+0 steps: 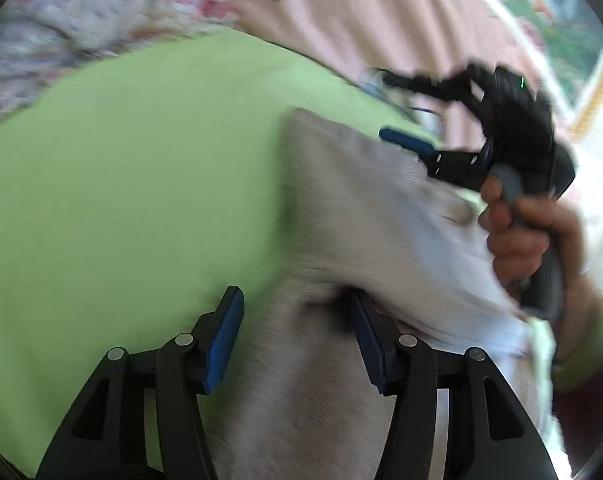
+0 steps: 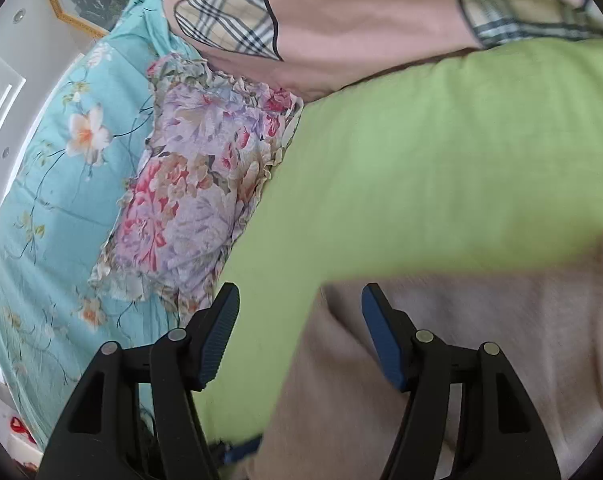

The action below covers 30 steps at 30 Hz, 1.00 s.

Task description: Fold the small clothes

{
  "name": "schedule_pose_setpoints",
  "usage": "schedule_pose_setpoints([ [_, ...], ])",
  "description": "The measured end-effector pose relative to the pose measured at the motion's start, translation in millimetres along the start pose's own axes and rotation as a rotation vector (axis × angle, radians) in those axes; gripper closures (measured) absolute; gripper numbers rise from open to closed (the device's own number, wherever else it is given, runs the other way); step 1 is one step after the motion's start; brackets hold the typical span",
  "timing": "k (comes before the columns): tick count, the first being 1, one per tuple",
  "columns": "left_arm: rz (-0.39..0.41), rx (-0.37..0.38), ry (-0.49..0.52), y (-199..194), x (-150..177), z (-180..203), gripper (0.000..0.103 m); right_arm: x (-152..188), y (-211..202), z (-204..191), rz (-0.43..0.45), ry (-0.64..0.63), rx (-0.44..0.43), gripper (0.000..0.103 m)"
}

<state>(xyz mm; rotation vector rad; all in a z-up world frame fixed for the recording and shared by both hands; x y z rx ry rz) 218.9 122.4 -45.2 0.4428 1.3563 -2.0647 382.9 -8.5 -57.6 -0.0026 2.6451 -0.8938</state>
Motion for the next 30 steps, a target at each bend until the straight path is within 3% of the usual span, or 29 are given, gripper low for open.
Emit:
schedule_pose_setpoints([
  [2, -0.006, 0.070, 0.025, -11.3, -1.1, 3.6, 0.047, 17.7, -34.9, 2.7, 0.017, -0.009, 0.073, 0.038],
  [3, 0.004, 0.072, 0.055, -18.8, -3.6, 6.6, 0.046, 25.3, -50.0, 5.2, 0.026, -0.008, 0.105, 0.038],
  [5, 0.020, 0.043, 0.092, -25.1, -9.9, 9.7, 0.039, 45.9, -93.8, 10.4, 0.069, -0.005, 0.182, 0.038],
  [12, -0.063, -0.015, 0.090, 8.9, -50.3, 5.2, 0.039, 125.1, -238.4, 46.8, 0.259, 0.081, 0.479, 0.038],
  [14, -0.084, -0.035, 0.086, 22.2, -57.4, 3.7, 0.039, 150.0, -267.9, 60.5, 0.291, 0.130, 0.523, 0.038],
  [17, -0.107, -0.064, 0.063, 40.3, -66.0, -1.8, 0.038, 172.8, -283.8, 72.4, 0.290, 0.166, 0.548, 0.038],
  [22, -0.122, -0.075, 0.038, 61.2, -74.5, -3.1, 0.037, 177.1, -268.9, 80.7, 0.254, 0.139, 0.575, 0.038],
  [23, -0.121, -0.082, 0.046, 63.0, -75.6, -1.6, 0.037, 174.5, -262.1, 83.2, 0.241, 0.128, 0.592, 0.042],
  [24, -0.120, -0.091, 0.059, 64.7, -76.7, 1.9, 0.036, 174.8, -257.7, 84.8, 0.224, 0.128, 0.603, 0.062],
  [25, -0.120, -0.099, 0.068, 64.8, -76.4, 3.8, 0.036, 176.2, -255.4, 88.5, 0.206, 0.141, 0.600, 0.073],
  [26, -0.120, -0.106, 0.078, 65.2, -76.8, 5.5, 0.036, 176.9, -254.9, 91.0, 0.203, 0.159, 0.582, 0.099],
  [30, -0.111, -0.134, 0.097, 65.8, -78.2, 9.1, 0.036, 163.9, -280.9, 62.5, 0.328, 0.111, 0.551, 0.098],
])
Point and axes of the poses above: each gripper's, at about its wrist camera, not at the fingertips, and y roughly the way its jaws point, z to its right, x to its underside, the point moved 2 cm from there along y, roughly the way its jaws point, and after that the axes turned 7 degrees about -x, right-handed, at the moved point
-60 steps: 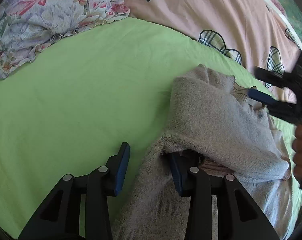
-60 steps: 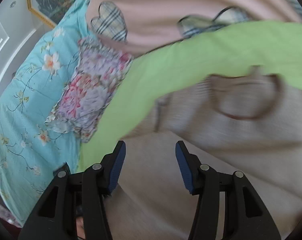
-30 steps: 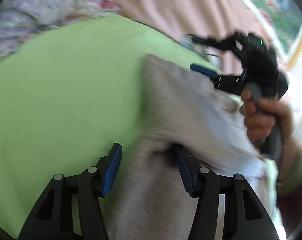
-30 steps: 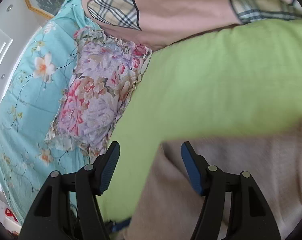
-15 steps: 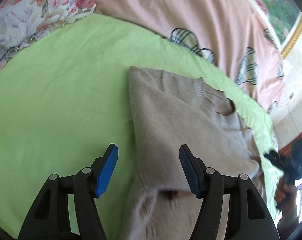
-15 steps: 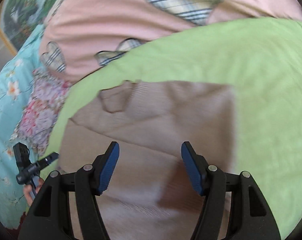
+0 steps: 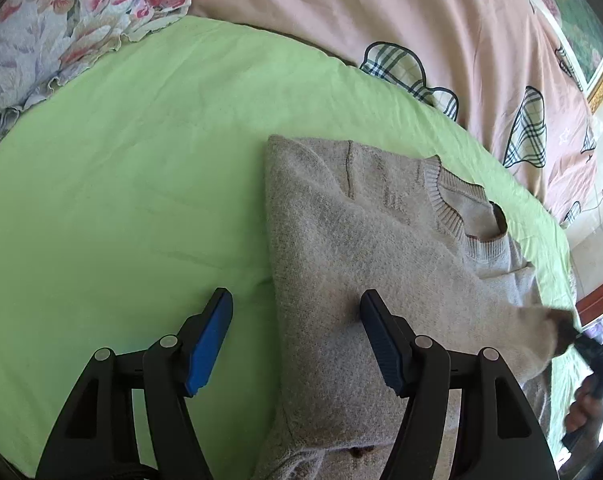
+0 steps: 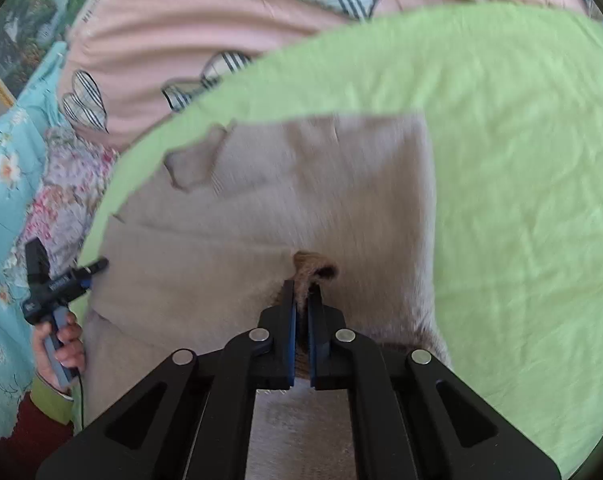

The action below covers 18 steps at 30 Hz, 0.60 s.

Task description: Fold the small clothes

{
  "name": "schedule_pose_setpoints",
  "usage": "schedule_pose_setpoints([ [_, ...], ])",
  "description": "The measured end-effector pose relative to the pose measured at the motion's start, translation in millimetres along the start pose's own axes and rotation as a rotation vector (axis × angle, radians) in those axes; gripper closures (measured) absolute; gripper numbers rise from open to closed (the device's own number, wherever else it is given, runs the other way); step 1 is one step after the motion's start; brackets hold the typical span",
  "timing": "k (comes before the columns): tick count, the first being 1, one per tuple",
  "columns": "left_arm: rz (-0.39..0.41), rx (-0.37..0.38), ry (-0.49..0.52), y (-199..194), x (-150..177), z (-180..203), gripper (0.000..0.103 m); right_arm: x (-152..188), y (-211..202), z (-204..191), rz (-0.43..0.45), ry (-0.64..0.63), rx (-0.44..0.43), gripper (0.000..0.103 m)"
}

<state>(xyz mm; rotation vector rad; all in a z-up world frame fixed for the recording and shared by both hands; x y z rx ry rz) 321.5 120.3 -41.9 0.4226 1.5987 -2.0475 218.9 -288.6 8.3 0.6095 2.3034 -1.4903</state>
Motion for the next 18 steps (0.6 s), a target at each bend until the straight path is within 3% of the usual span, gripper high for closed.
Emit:
schedule_pose_setpoints([
  [2, -0.001, -0.009, -0.002, 2.5, 0.2, 0.4, 0.036, -13.8, -14.1, -0.5, 0.057, 0.006, 0.001, 0.098],
  [6, 0.007, -0.051, 0.021, 8.4, 0.3, 8.2, 0.038, -13.9, 14.8, 15.4, -0.037, 0.006, 0.090, 0.098],
  [8, 0.007, -0.064, 0.048, 10.8, 0.7, 13.6, 0.067, -7.8, 28.2, 20.2, -0.081, 0.003, 0.112, 0.098],
  [10, 0.008, -0.026, 0.076, 9.3, 2.5, 19.4, 0.086, -6.3, 27.3, 20.2, -0.074, 0.008, 0.110, 0.098],
  [11, 0.027, -0.046, 0.099, 6.9, 3.5, 22.8, 0.090, -7.3, 21.9, 20.1, -0.052, 0.020, 0.096, 0.098],
  [13, 0.056, -0.093, 0.142, 6.1, 5.6, 27.9, 0.093, -6.9, 16.6, 21.4, -0.043, 0.013, 0.113, 0.098],
  [18, 0.059, -0.144, 0.120, 10.7, 6.5, 22.8, 0.093, 2.8, 40.8, 32.5, -0.123, 0.000, 0.177, 0.097],
])
Point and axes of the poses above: each gripper's, at about its wrist camera, not at the fingertips, and y roughly the way its jaws point, z to its right, x to its underside, the point moved 2 cm from there along y, roughly the way its jaws point, and after that the axes turned 7 degrees about -x, right-handed, at the moved point
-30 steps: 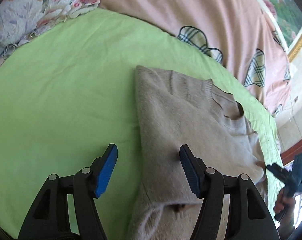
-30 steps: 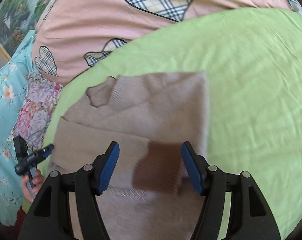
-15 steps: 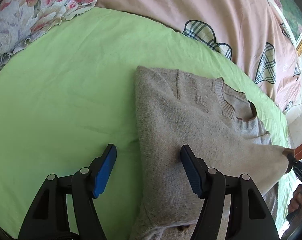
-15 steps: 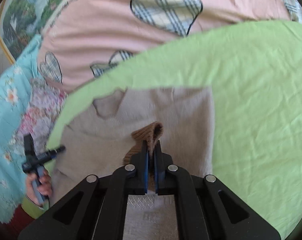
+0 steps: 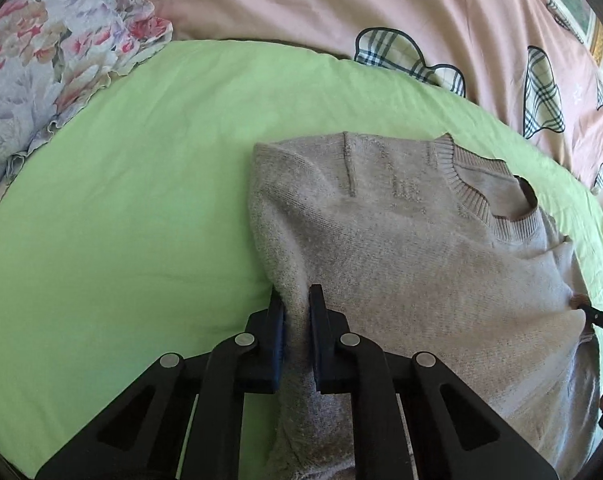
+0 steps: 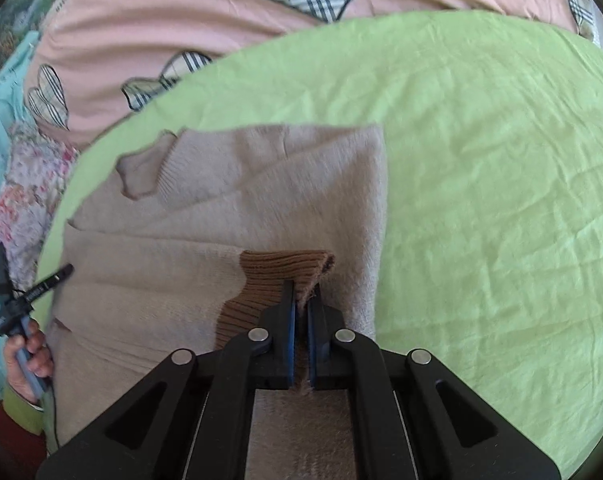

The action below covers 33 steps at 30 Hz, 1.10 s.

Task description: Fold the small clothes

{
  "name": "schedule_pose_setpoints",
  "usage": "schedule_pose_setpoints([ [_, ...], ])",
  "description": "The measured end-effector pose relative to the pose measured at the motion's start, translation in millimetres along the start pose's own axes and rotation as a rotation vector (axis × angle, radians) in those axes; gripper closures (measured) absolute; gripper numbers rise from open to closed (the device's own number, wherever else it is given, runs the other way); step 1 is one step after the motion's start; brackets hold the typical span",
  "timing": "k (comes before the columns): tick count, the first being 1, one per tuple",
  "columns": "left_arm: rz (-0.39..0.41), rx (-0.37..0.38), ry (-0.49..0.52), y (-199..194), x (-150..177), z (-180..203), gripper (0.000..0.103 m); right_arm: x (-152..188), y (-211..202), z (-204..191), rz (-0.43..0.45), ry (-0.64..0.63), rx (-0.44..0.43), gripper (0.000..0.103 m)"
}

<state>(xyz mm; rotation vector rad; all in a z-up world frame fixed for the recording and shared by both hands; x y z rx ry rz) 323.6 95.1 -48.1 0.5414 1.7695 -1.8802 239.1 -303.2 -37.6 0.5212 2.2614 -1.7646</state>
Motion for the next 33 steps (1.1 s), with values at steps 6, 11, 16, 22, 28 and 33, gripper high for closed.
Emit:
schedule_pose_setpoints([
  [6, -0.011, 0.005, -0.001, -29.7, 12.3, -1.8, 0.091, 13.5, -34.3, -7.0, 0.066, 0.031, -0.024, 0.094],
  [11, -0.011, 0.046, 0.010, -79.4, 54.3, 0.3, 0.087, 40.0, -67.1, -17.3, 0.075, 0.029, -0.086, 0.063],
  [16, -0.035, 0.084, 0.026, -124.6, 111.7, -2.0, 0.085, 75.7, -96.7, -26.1, 0.083, 0.036, -0.154, 0.058],
  [22, -0.078, 0.094, 0.010, -161.2, 176.7, -16.6, 0.080, 125.3, -128.8, -27.4, 0.082, 0.034, -0.192, 0.058],
  [28, -0.104, 0.112, -0.020, -185.0, 220.8, -31.1, 0.070, 181.9, -152.9, -19.7, 0.060, 0.041, -0.220, 0.058],
  [33, -0.131, 0.152, -0.017, -202.9, 256.2, -39.9, 0.065, 234.2, -166.4, -9.9, 0.006, 0.052, -0.232, 0.058],
])
Point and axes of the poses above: each gripper's, at about its wrist camera, not at the fingertips, and y roughly the way its jaws point, z to its right, x to its underside, the point moved 2 cm from there along y, roughly the way its jaws point, and after that the axes turned 7 degrees about -x, right-handed, at the moved point
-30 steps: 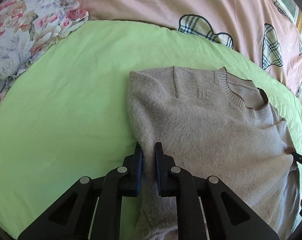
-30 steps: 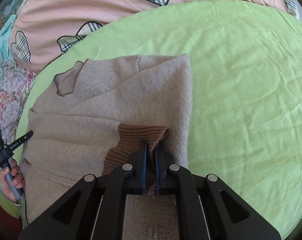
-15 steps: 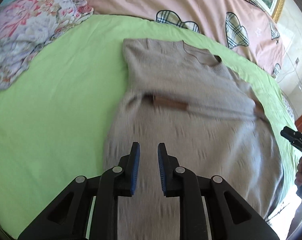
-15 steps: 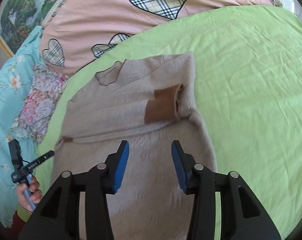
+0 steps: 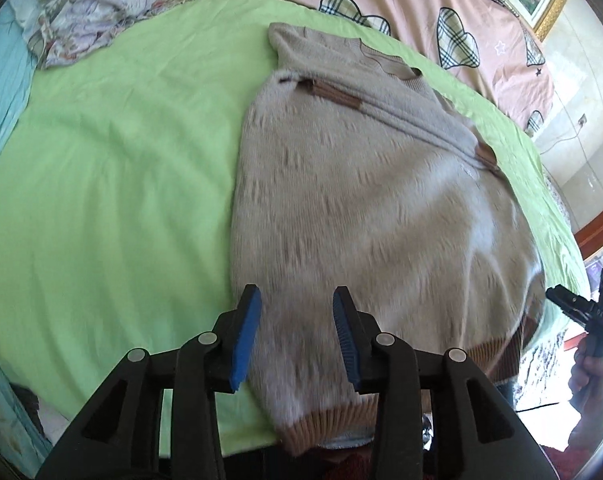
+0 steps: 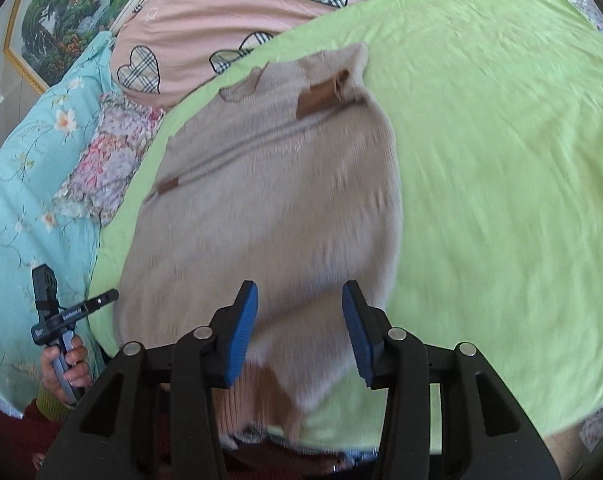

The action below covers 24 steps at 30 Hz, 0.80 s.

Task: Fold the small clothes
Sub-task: 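Grasp the brown ribbed hem with both grippers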

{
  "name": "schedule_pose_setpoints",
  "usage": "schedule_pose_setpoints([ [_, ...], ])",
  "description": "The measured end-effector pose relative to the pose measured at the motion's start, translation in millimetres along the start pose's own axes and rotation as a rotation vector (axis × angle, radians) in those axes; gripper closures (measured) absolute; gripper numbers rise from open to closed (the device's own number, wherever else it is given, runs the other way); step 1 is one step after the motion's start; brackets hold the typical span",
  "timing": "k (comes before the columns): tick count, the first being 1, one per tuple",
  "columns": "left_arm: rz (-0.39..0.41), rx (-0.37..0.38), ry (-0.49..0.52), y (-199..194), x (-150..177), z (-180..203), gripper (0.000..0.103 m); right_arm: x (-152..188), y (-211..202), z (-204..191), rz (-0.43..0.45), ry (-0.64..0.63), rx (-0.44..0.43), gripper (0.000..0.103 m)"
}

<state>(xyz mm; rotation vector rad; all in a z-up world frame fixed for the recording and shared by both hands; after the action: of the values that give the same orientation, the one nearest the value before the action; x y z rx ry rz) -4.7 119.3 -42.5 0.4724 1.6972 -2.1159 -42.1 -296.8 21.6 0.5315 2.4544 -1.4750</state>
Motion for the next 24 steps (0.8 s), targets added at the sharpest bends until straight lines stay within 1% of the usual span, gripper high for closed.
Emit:
schedule_pose_setpoints([
  [4, -0.016, 0.031, 0.012, -5.4, 24.4, 2.0, 0.064, 26.8, -8.2, 11.6, -0.024, 0.028, -0.009, 0.058],
  [7, -0.019, 0.035, 0.035, -6.4, 37.6, 6.3, 0.064, 37.0, -7.4, 12.5, -0.029, 0.036, -0.043, 0.058],
  [11, -0.037, 0.039, 0.046, -8.2, 49.6, 8.2, 0.063, 38.1, 6.5, 9.0, -0.044, 0.029, -0.089, 0.058],
  [12, -0.040, 0.038, 0.042, -9.8, 51.9, 5.0, 0.062, 39.3, 9.4, 7.8, -0.048, 0.027, -0.089, 0.058],
  [15, -0.056, 0.033, -0.008, -13.4, 60.6, -11.3, 0.062, 42.9, 11.6, 3.0, -0.045, 0.004, -0.088, 0.058],
  [17, -0.090, 0.037, -0.043, -7.1, 66.5, -19.3, 0.062, 44.0, 12.5, 4.1, -0.046, 0.008, -0.099, 0.058],
  [19, -0.117, 0.056, -0.078, 2.1, 70.7, -23.8, 0.062, 45.1, 13.0, 5.4, -0.046, 0.014, -0.106, 0.058],
  [22, -0.130, 0.096, -0.079, 13.2, 73.1, -16.6, 0.063, 43.8, 16.9, 4.4, -0.043, 0.013, -0.110, 0.058],
  [24, -0.139, 0.104, -0.049, 19.8, 73.0, -5.5, 0.064, 43.2, 22.7, 0.7, -0.049, 0.000, -0.107, 0.058],
])
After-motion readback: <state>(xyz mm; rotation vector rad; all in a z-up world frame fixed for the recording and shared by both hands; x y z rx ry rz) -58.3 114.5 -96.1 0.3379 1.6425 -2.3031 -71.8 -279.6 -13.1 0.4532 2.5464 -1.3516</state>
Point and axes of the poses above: each gripper's, at about its wrist camera, not at the fingertips, and y roughly the way its jaws point, z to its right, x to its underside, the point moved 2 cm from there along y, roughly the way its jaws point, and after that the axes turned 7 degrees about -x, right-handed, at the moved point
